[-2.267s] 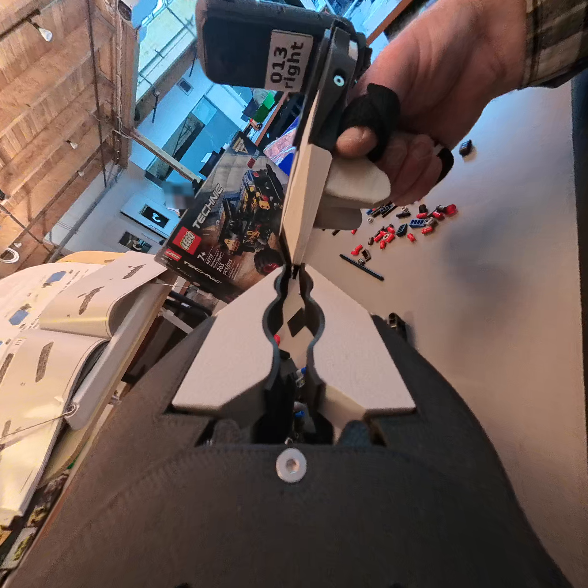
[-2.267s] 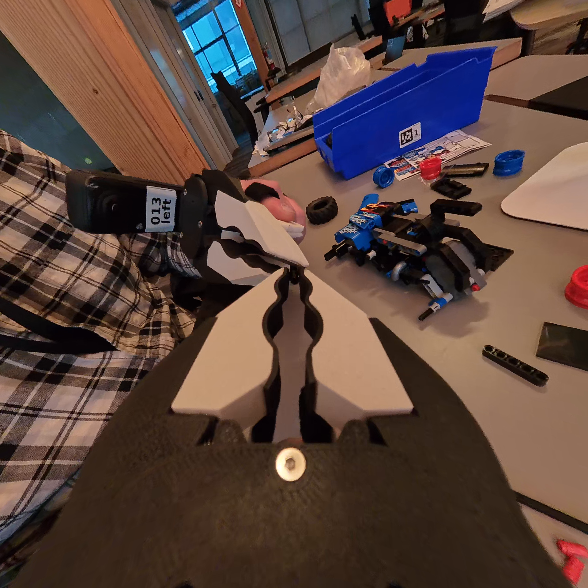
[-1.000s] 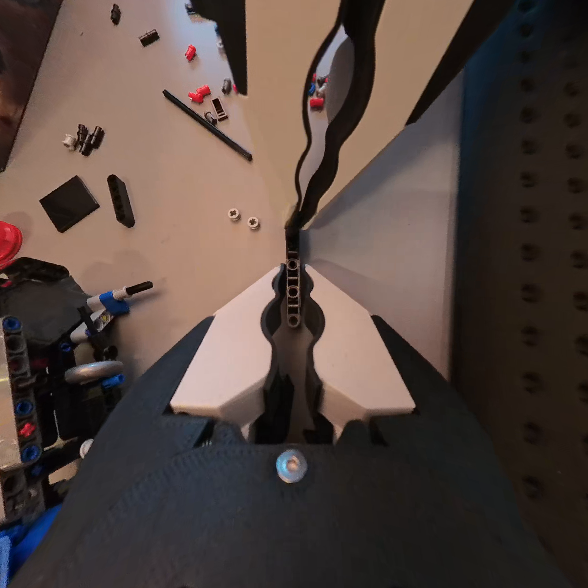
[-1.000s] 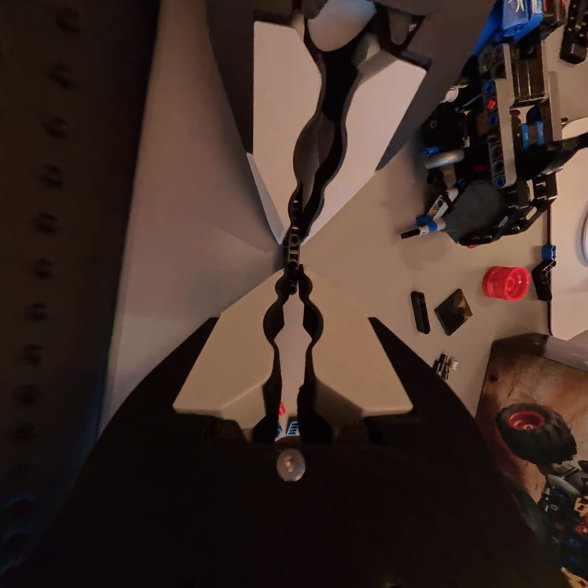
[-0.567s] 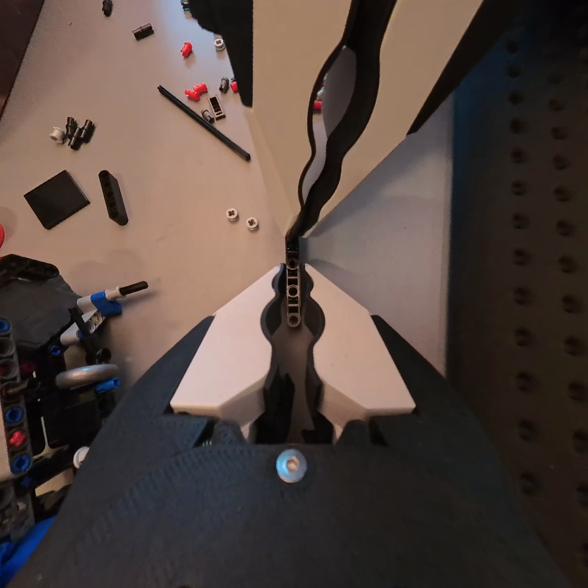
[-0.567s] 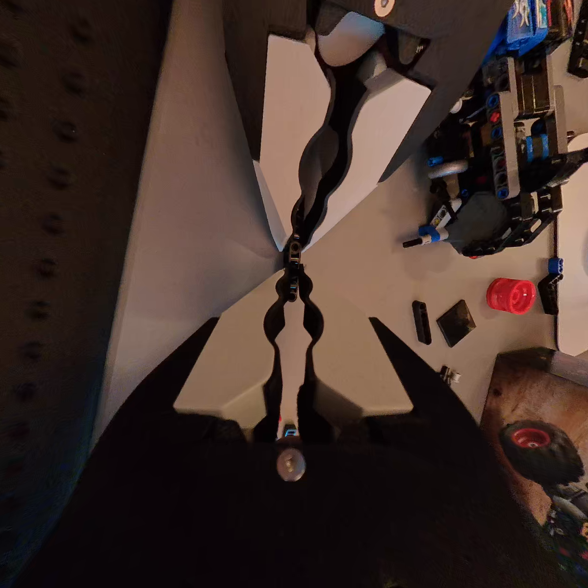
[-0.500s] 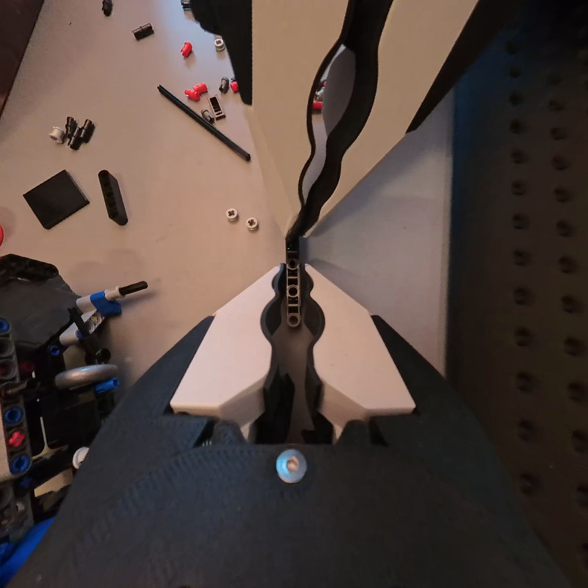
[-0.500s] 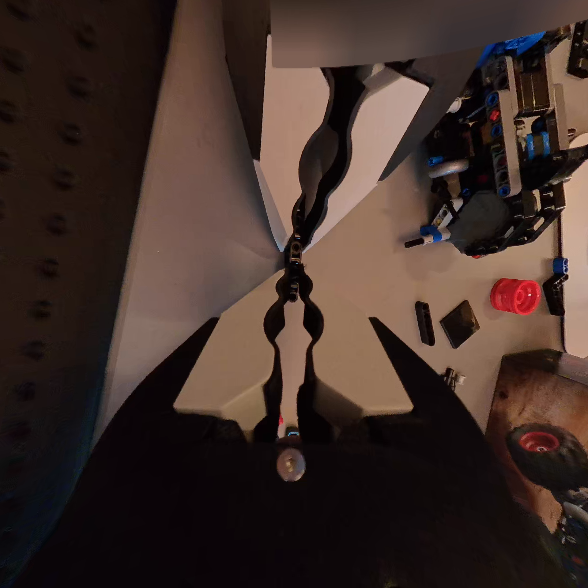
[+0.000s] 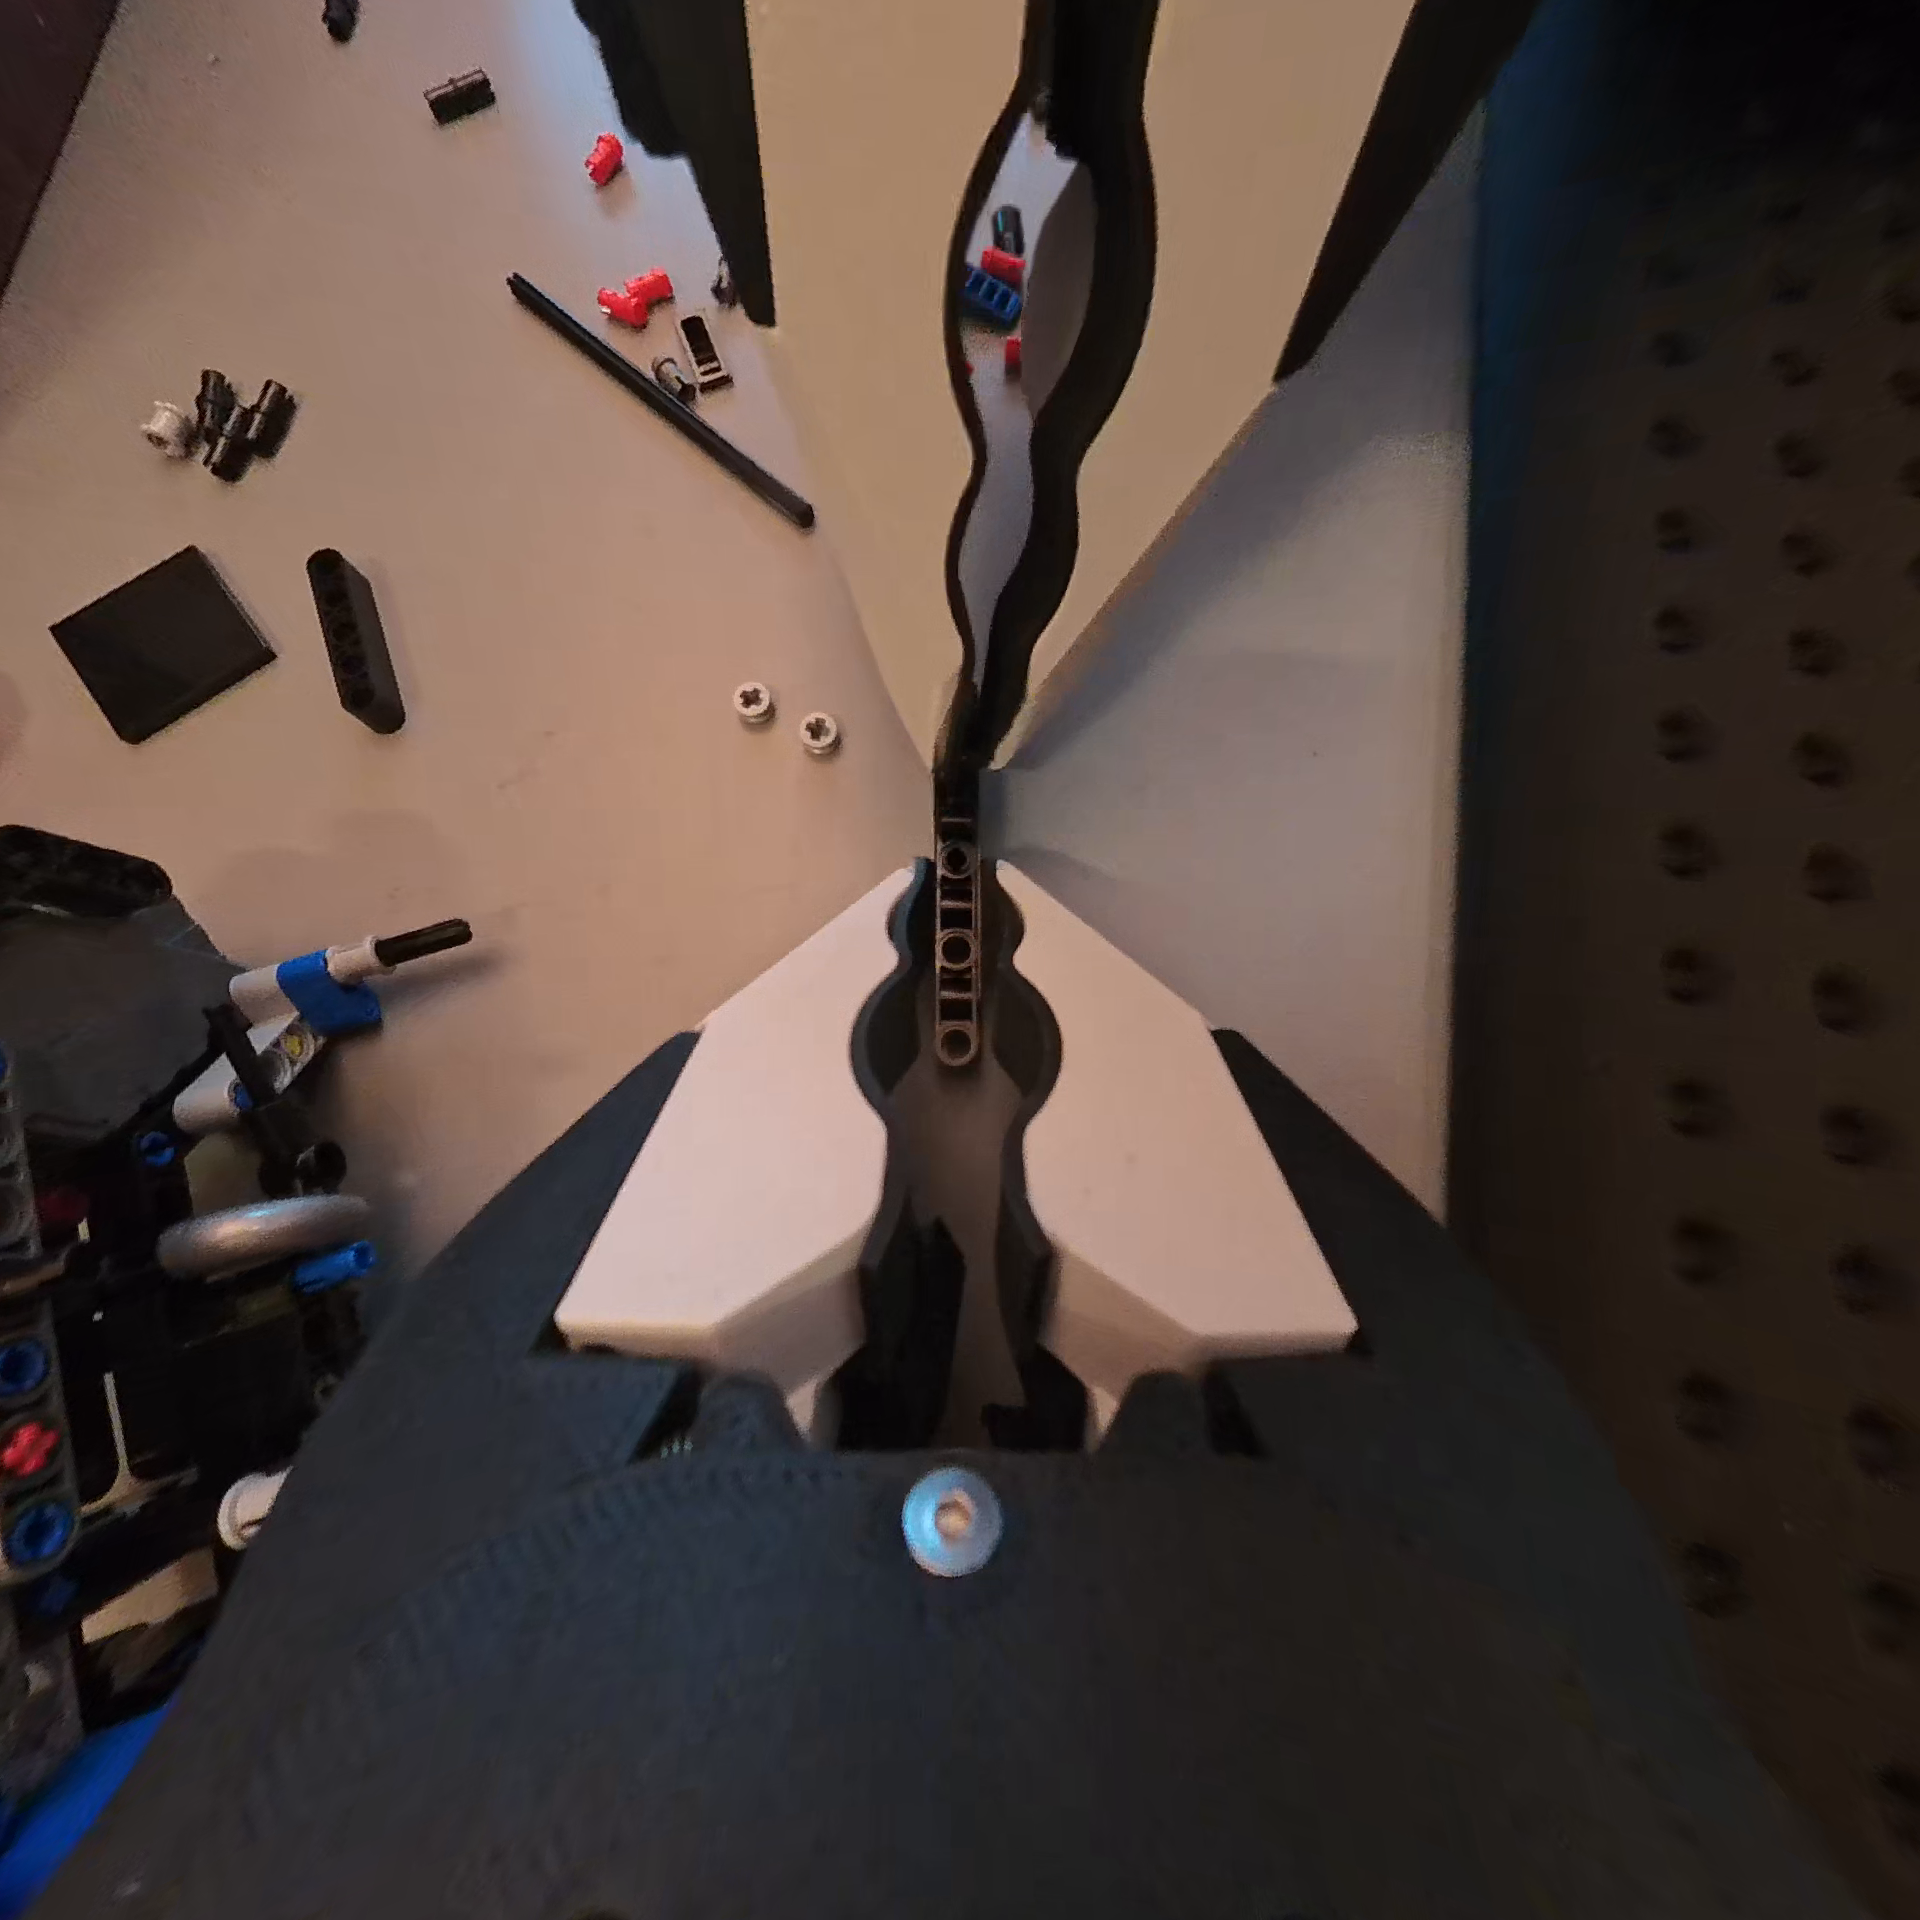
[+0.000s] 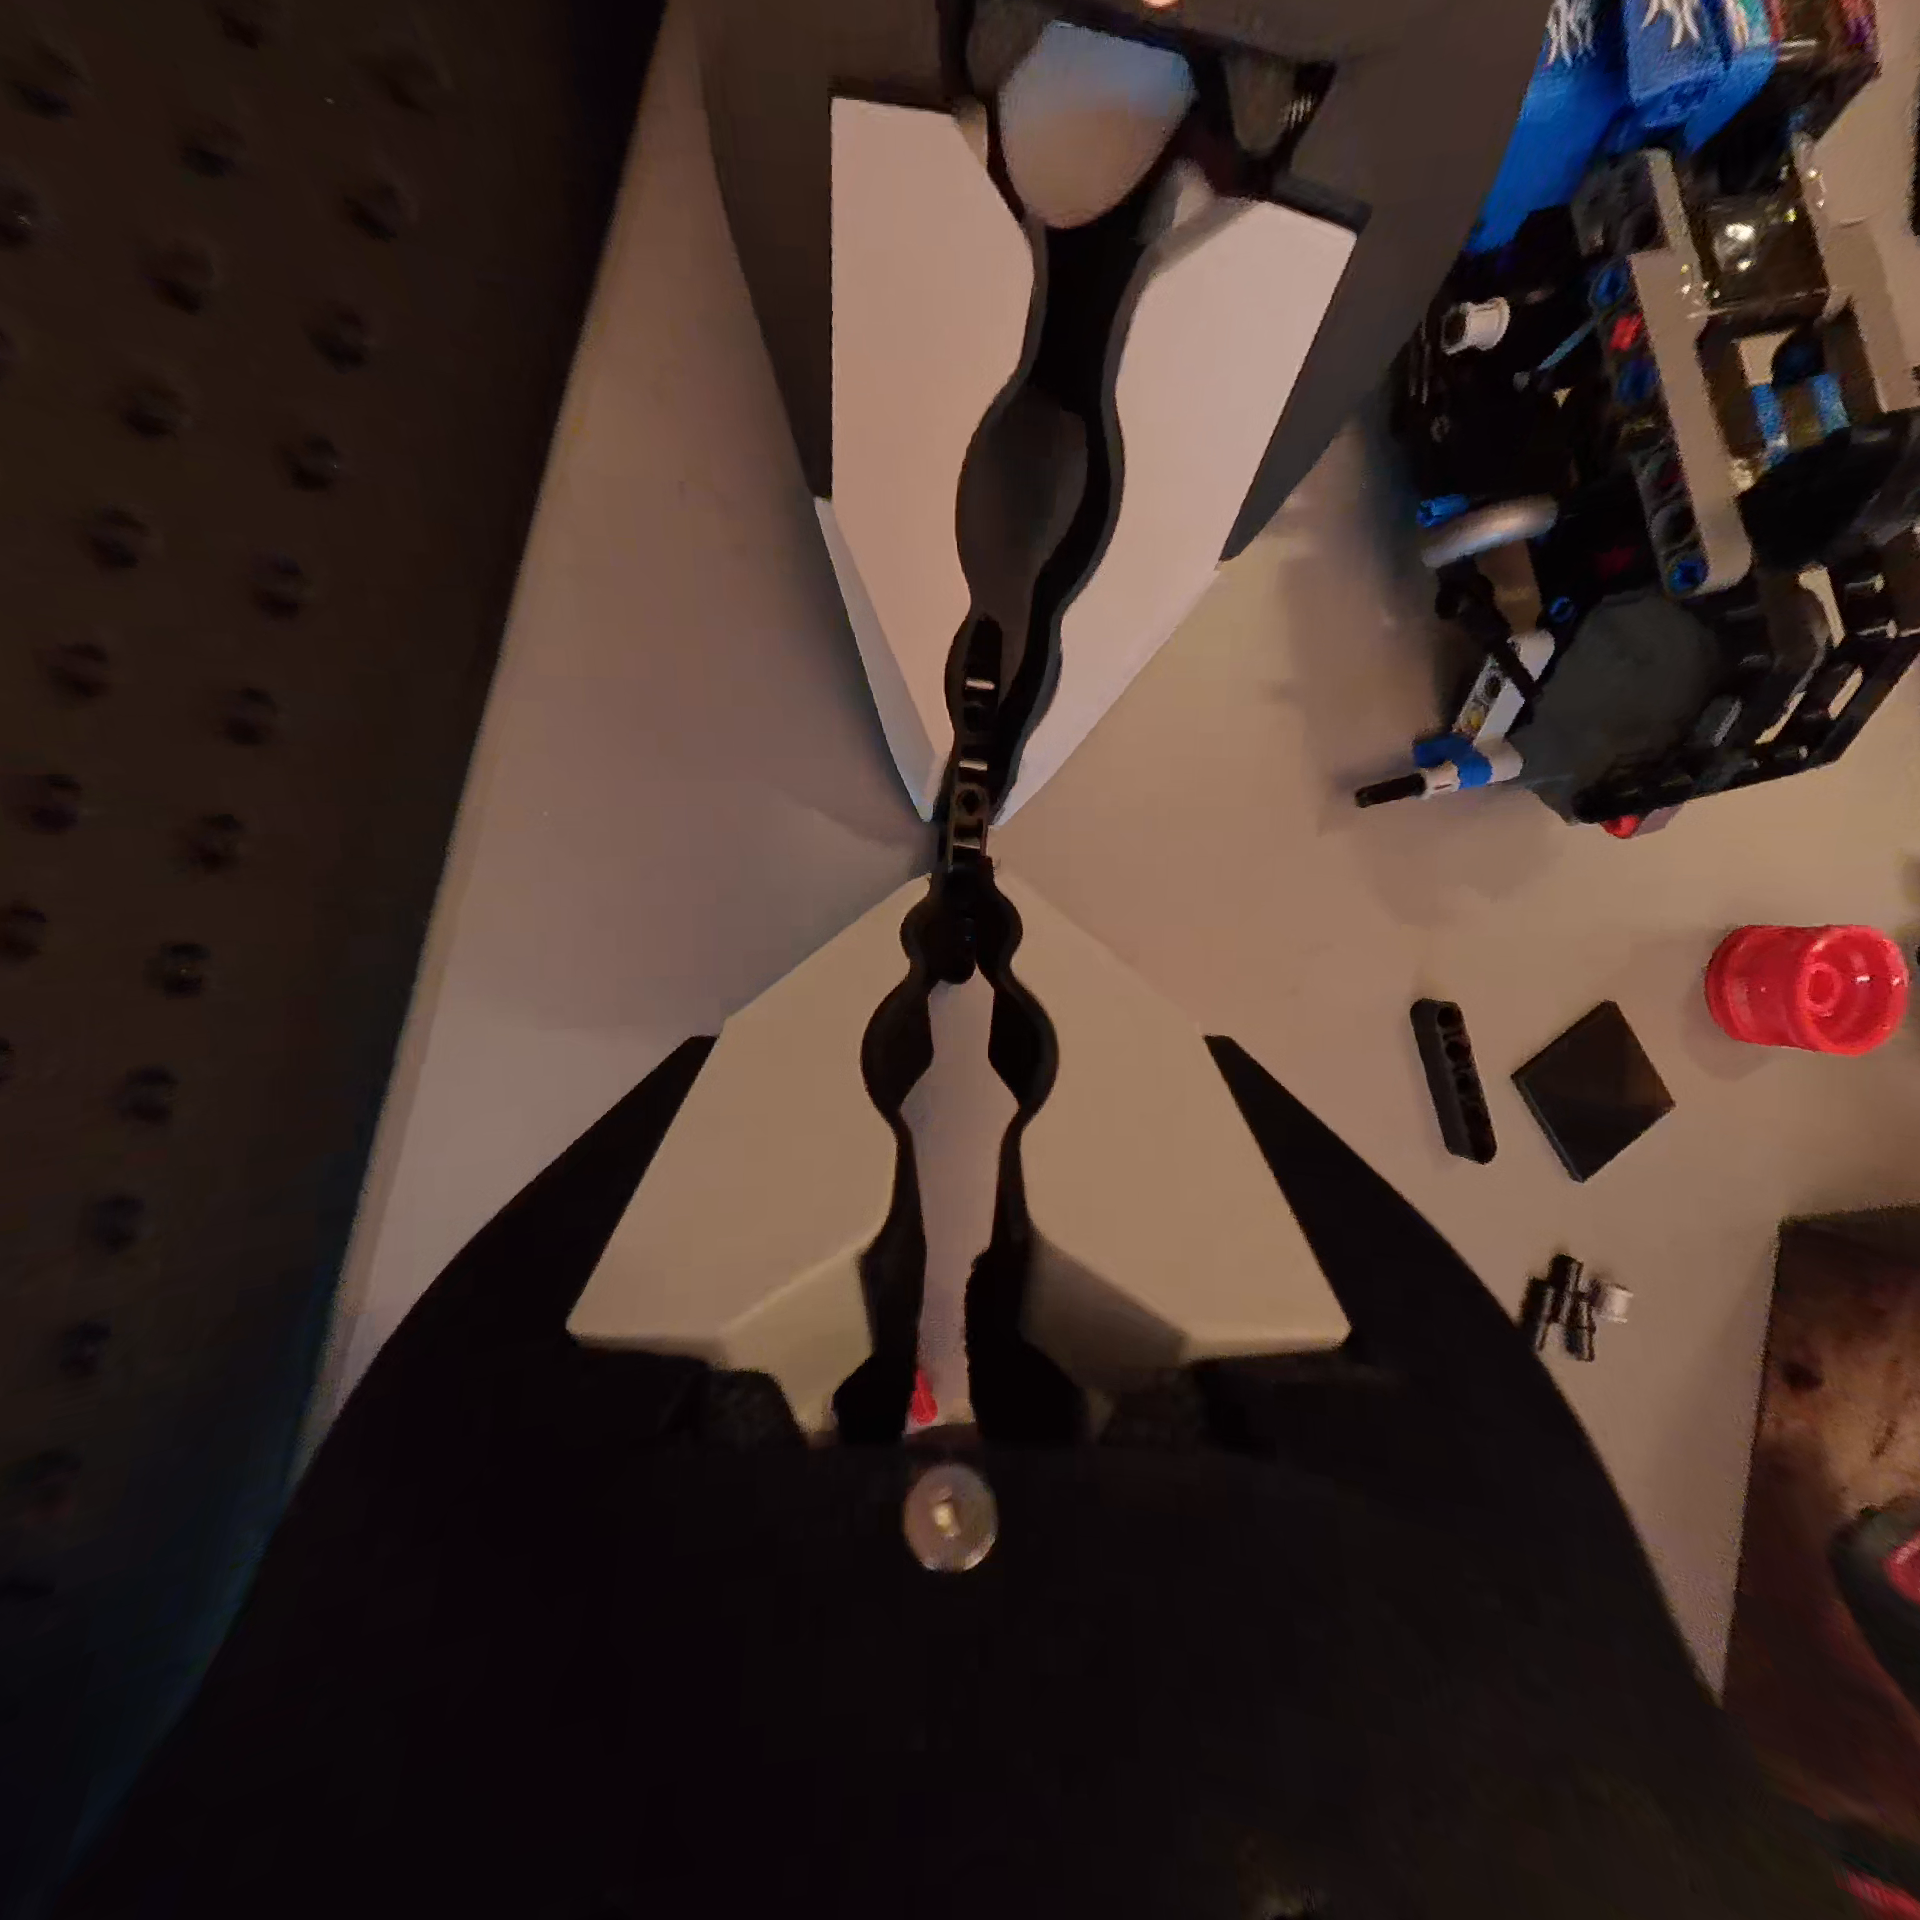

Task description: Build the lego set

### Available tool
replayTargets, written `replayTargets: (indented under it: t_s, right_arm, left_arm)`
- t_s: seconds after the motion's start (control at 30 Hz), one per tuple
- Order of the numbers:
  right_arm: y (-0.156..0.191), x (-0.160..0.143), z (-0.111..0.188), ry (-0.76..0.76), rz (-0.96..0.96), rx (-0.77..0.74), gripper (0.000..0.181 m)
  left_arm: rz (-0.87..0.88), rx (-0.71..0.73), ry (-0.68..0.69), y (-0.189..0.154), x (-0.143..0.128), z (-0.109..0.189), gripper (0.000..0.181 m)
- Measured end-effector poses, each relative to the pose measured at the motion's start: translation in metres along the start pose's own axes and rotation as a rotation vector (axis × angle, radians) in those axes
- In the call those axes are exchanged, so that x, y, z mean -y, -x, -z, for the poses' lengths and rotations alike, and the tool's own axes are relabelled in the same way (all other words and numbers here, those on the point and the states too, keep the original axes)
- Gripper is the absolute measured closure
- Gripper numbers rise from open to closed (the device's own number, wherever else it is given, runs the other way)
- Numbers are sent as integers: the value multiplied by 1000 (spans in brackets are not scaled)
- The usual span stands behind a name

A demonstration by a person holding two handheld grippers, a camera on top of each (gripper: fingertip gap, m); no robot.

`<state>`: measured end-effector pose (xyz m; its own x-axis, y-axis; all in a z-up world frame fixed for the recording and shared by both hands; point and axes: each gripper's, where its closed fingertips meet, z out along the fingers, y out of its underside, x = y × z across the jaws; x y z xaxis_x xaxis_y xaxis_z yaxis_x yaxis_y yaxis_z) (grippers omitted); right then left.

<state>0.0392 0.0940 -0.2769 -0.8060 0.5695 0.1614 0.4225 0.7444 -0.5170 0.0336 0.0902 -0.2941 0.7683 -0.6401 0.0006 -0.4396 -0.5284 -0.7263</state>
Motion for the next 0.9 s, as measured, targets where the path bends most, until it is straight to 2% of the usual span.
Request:
replayTargets:
  t_s: [0.13, 0.4, 0.53, 0.67, 0.9]
  right_arm:
    - [1, -1, 0, -23, -17, 14, 180]
    - [2, -4, -2, 50, -85, 116, 179]
    - [0, -4, 0, -8, -98, 69, 174]
    - [-1, 1, 12, -52, -87, 17, 181]
    - [1, 1, 6, -44, -81, 32, 181]
  left_arm:
    - [2, -4, -1, 0, 0, 0, 175]
    - [5, -9, -1, -1, 0, 0, 174]
    - [2, -11, -2, -1, 0, 0, 174]
    - [2, -17, -3, -2, 1, 0, 175]
    - [1, -16, -3, -3, 1, 0, 174]
